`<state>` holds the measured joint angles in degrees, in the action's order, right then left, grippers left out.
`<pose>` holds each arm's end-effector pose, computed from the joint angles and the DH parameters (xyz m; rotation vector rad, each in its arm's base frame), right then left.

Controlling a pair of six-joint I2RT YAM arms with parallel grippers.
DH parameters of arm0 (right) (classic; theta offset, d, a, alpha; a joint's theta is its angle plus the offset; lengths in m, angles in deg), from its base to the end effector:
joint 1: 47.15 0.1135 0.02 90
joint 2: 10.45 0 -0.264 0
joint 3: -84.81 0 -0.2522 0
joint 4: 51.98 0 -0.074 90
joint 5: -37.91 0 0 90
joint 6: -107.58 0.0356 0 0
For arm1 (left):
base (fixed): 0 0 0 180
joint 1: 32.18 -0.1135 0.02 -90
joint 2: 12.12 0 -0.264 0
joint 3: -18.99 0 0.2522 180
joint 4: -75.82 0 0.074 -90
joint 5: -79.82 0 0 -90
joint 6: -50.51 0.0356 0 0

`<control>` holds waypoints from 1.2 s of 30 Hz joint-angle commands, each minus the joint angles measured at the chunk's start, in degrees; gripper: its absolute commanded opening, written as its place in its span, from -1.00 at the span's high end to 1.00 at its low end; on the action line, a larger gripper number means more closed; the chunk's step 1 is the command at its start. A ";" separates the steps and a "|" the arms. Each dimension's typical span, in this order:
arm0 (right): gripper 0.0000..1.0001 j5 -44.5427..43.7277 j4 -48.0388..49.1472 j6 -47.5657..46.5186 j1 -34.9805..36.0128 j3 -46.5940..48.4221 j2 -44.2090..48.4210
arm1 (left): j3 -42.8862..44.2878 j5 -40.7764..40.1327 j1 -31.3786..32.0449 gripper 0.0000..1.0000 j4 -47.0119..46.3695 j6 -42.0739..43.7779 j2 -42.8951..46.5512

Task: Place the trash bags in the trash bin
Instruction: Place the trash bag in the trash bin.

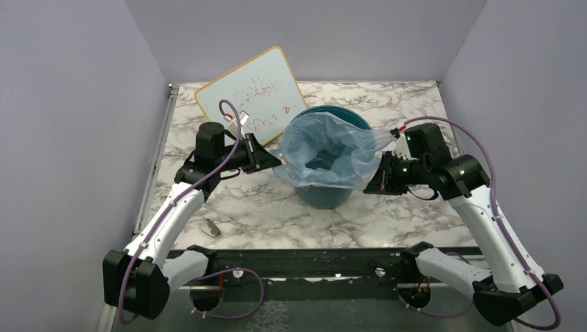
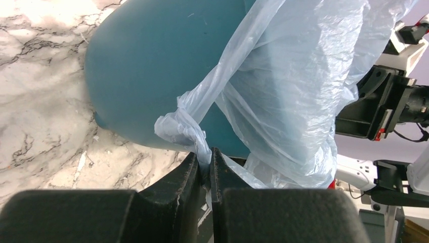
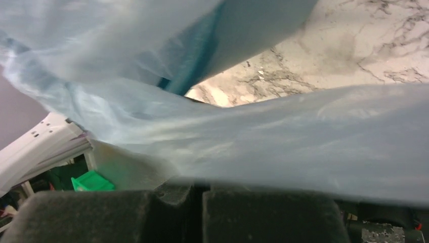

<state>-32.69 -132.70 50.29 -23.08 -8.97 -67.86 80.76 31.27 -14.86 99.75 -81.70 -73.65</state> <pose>0.1460 0.0782 0.3728 0.0428 2.5987 0.8160 0.2207 -0.0935 0.3062 0.0538 2.1436 -1.3588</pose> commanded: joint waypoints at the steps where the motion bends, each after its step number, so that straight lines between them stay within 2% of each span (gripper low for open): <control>1: 0.82 -4.27 2.60 -1.63 0.40 -4.33 -0.15 | 0.78 -2.32 -0.09 0.75 2.13 2.33 0.42; 3: 0.60 -8.01 5.41 -0.13 0.38 -8.45 0.46 | 0.01 -3.00 -0.09 0.75 1.93 2.00 0.45; 6: 0.38 -13.03 6.91 3.13 0.37 -11.33 2.40 | -0.06 -3.43 -0.10 0.76 1.62 2.20 0.29; 8: 0.26 -16.63 6.52 4.15 0.37 -10.57 4.97 | 0.26 -3.67 -0.08 0.76 1.58 2.48 0.33; 12: -0.01 -33.68 2.52 8.14 0.38 -7.27 12.12 | 0.68 -3.48 -0.15 0.76 1.52 3.09 0.19; 15: -0.13 -39.12 2.90 7.84 0.37 -3.68 15.51 | 0.92 -3.24 -0.12 0.76 1.58 3.35 -0.08; 22: -0.12 -27.97 2.55 10.31 0.42 11.68 5.29 | 1.72 -2.80 -0.09 0.76 2.22 3.46 -0.24; 30: -0.02 -12.55 15.84 17.72 0.40 6.33 2.44 | 1.56 -3.05 -0.10 0.76 2.30 3.37 0.44; 33: 0.00 -10.99 20.39 19.70 0.36 3.57 2.53 | 1.39 -3.22 -0.10 0.76 2.29 3.28 0.65; 36: 0.05 -12.23 20.15 19.85 0.45 3.31 1.89 | 1.34 -3.04 -0.10 0.76 2.31 3.19 0.89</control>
<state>-47.58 -117.27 67.60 -22.86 -5.38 -65.92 80.74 28.98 -14.86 102.35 -79.26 -73.85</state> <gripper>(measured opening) 0.487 0.123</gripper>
